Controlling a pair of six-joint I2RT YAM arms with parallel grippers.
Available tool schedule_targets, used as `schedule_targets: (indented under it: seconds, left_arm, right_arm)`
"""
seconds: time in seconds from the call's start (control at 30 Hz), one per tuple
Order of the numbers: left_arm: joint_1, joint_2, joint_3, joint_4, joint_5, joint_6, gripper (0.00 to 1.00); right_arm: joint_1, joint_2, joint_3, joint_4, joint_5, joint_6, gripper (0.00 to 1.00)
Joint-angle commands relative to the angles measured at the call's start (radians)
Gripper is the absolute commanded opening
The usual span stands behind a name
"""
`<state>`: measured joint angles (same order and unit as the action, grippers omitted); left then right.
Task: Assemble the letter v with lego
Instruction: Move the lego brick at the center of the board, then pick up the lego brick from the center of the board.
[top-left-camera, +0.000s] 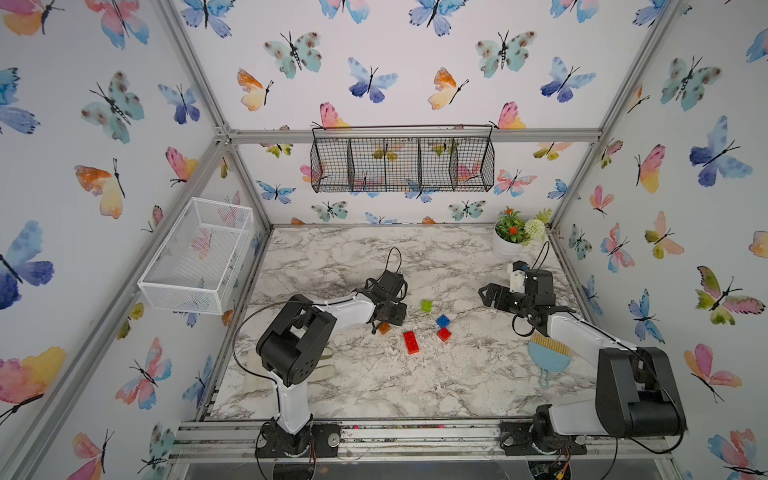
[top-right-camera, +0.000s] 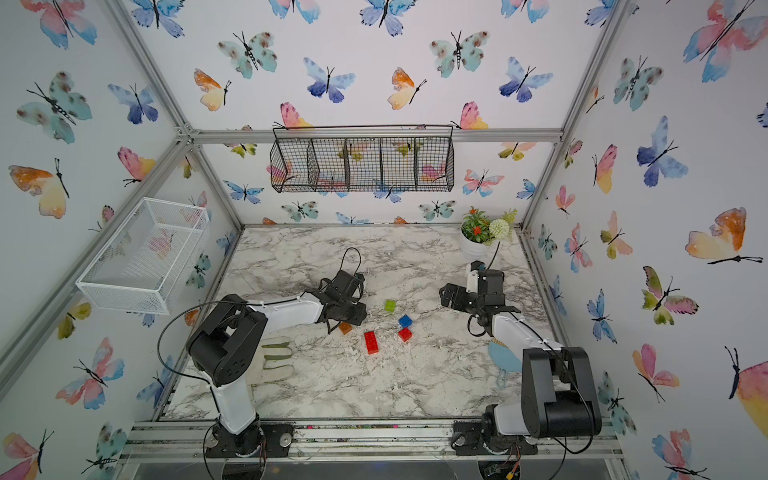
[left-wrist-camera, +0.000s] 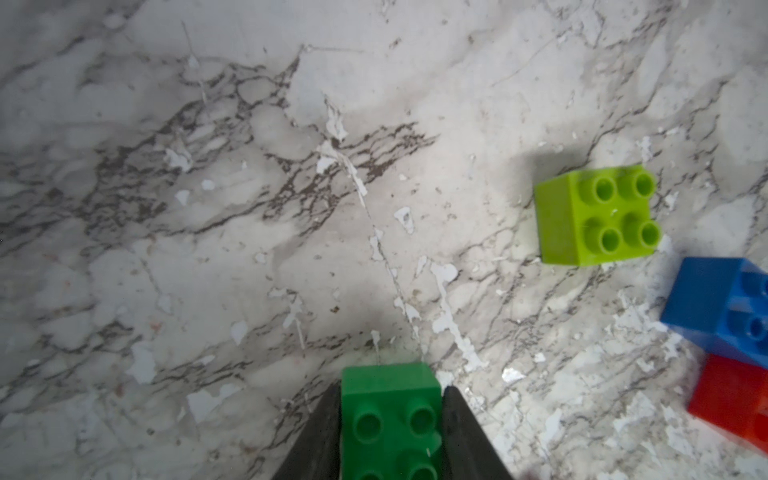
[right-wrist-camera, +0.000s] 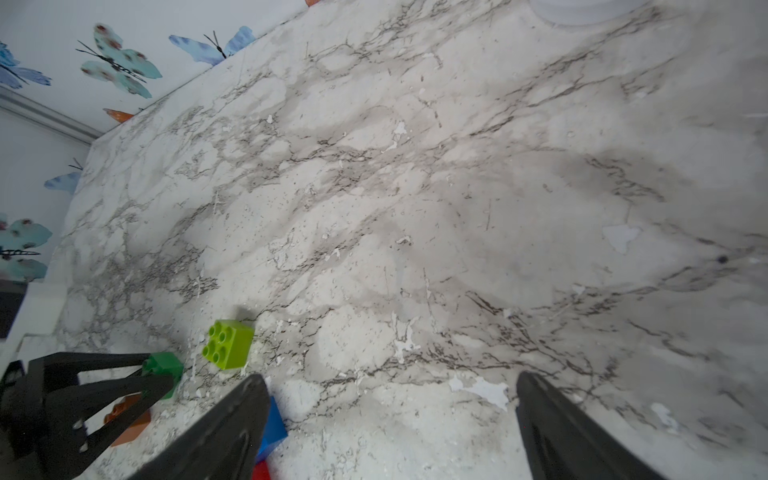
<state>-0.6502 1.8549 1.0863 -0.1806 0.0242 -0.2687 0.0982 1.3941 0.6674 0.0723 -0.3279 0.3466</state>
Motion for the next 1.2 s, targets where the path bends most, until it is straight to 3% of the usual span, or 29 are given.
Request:
schedule_targets:
  seconds: [0.0,0.1,0.27,0.4,0.43,0.7,0.8,0.97,1.17]
  left_arm:
    - [-0.003,0.03,0.043,-0.009,-0.035,-0.041,0.32]
    - [0.003,0.094,0.131,-0.066,-0.088,-0.086,0.27]
    - [0.017,0.177,0.228,-0.12,-0.091,-0.158,0.26]
    - [0.019,0.162,0.24,-0.128,-0.078,-0.162,0.4]
    - [0.022,0.148,0.238,-0.131,-0.076,-0.169,0.48]
    - [0.15,-0.106,0.073,-0.021,0.133,-0.229,0.82]
    - [0.206,-0.207,-0.004,-0.008,0.147,-0.225,0.92]
    - [0.336,-0.384,-0.16,0.044,0.191,-0.21,0.98]
    - [0.489,-0.516,-0.269,-0.016,0.078,-0.169,0.98]
  right_arm:
    - [0.04,-0.03,-0.022,0.042,-0.084,-0.034,0.95]
    - [0.127,-0.03,-0.014,0.012,-0.084,-0.087,0.94]
    - [0.177,-0.028,-0.067,0.085,-0.254,-0.11,0.89]
    - [0.276,-0.032,-0.079,0.071,-0.277,-0.156,0.89]
    - [0.289,-0.033,-0.1,0.109,-0.316,-0.144,0.89]
    - [0.442,-0.01,-0.081,0.08,-0.254,-0.174,0.88]
    - [0.521,0.059,-0.007,-0.012,-0.176,-0.221,0.88]
    - [0.604,0.211,0.121,-0.135,-0.114,-0.271,0.91]
    - [0.688,0.326,0.242,-0.247,0.006,-0.3,0.84]
